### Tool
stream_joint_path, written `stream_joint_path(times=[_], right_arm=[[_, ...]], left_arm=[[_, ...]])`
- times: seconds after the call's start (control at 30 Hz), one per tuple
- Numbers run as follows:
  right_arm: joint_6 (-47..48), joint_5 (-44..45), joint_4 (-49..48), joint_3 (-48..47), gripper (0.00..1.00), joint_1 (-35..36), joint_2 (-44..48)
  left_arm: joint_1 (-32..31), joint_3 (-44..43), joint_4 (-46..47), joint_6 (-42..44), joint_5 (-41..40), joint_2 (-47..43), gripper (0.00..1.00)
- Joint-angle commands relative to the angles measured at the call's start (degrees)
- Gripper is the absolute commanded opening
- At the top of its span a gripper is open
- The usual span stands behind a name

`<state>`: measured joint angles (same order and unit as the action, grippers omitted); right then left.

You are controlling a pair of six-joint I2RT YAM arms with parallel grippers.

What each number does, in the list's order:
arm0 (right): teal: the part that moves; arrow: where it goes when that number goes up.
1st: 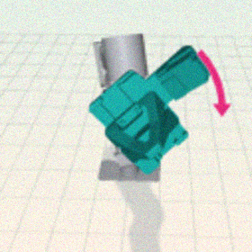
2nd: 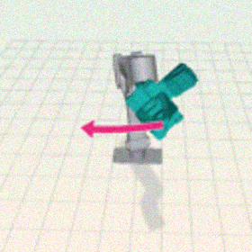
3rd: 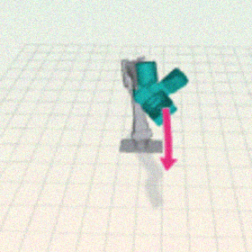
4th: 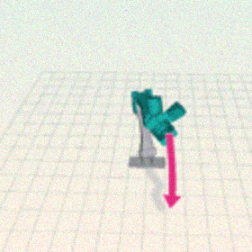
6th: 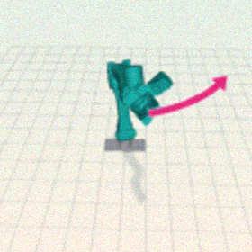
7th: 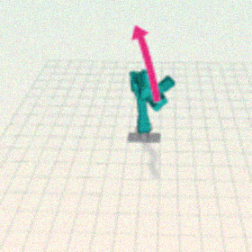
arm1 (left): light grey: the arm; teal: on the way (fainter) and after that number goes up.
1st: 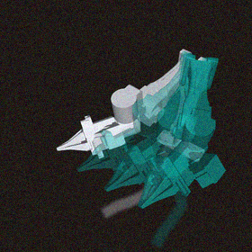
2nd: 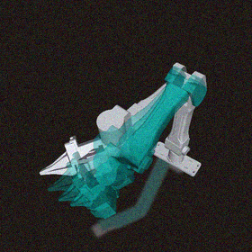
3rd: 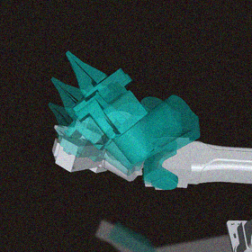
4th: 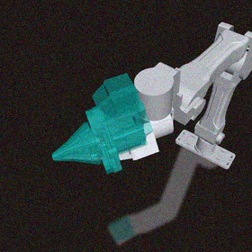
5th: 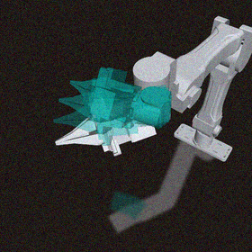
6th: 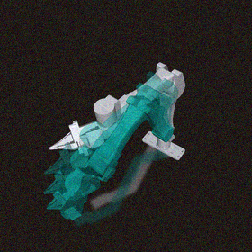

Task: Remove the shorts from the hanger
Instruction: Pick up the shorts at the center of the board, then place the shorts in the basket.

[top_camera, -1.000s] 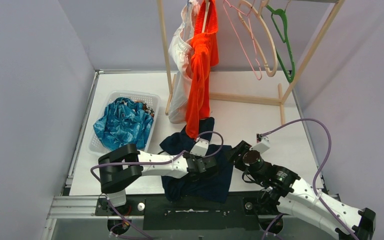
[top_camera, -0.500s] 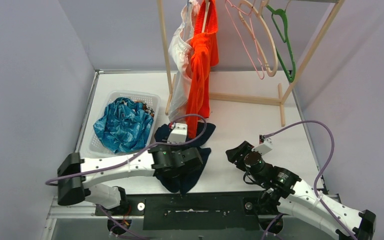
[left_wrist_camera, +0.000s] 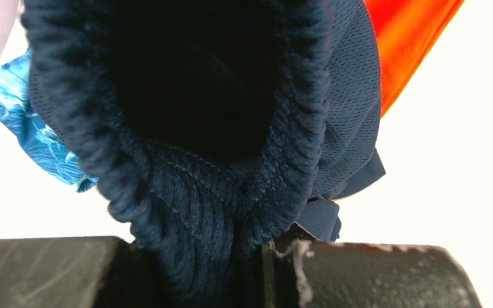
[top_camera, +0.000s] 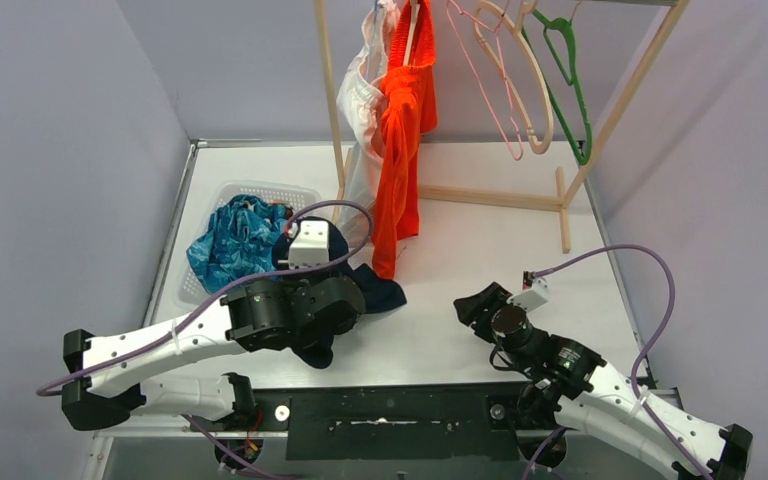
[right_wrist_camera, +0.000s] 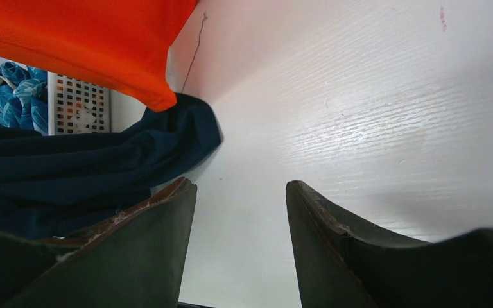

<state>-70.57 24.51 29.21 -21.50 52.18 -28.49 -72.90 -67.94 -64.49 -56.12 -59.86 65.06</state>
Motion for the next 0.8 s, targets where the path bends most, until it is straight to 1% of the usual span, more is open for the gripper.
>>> stream_joint_path(times=[0.0, 0.1, 0.23, 0.33, 0.43, 0.5, 0.6, 0.67, 0.77], right_arm=[[-0.60, 2.78, -1.93, 0.16, 0.55, 0.09, 0.63], [-0.87, 2.57, -1.79, 0.20, 0.55, 0.06, 0.63], [-1.08, 2.38, -1.30, 0.16, 0.55, 0.11, 0.63], [-1.09, 2.40, -0.96, 0.14, 0.55, 0.10, 0.92], [-1.14, 2.56, -1.35, 0.36, 0.55, 0.07, 1.07], [-0.51, 2.33, -2.25, 0.38, 0.55, 0.11, 0.91], [0.76, 1.86, -3.27, 0.11, 0.55, 0.09, 0.26], [1.00, 1.78, -3.35, -0.18, 0.56, 0.10, -0.40], [1.37, 1.47, -3.82, -0.55, 0.56, 0.13, -1.30]], left_arm=[[2.19, -6.21, -0.21, 4.01, -5.78, -2.32, 0.00], [7.23, -7.95, 3.40, 10.96, -4.52, -2.94, 0.00], [16.46, -11.68, 8.24, 20.61, -1.74, -3.80, 0.00], [23.22, -15.87, 11.01, 27.03, -0.27, -4.30, 0.00], [28.55, -21.25, 13.06, 33.31, -0.14, -3.85, 0.00], [30.32, -24.98, 15.07, 37.23, -2.51, -3.27, 0.00], [31.29, -28.82, 17.32, 41.92, -7.50, -1.77, 0.00], [31.62, -29.48, 19.02, 45.38, -10.95, -1.03, 0.00], [32.28, -28.10, 21.42, 47.75, -14.56, -1.32, 0.00]])
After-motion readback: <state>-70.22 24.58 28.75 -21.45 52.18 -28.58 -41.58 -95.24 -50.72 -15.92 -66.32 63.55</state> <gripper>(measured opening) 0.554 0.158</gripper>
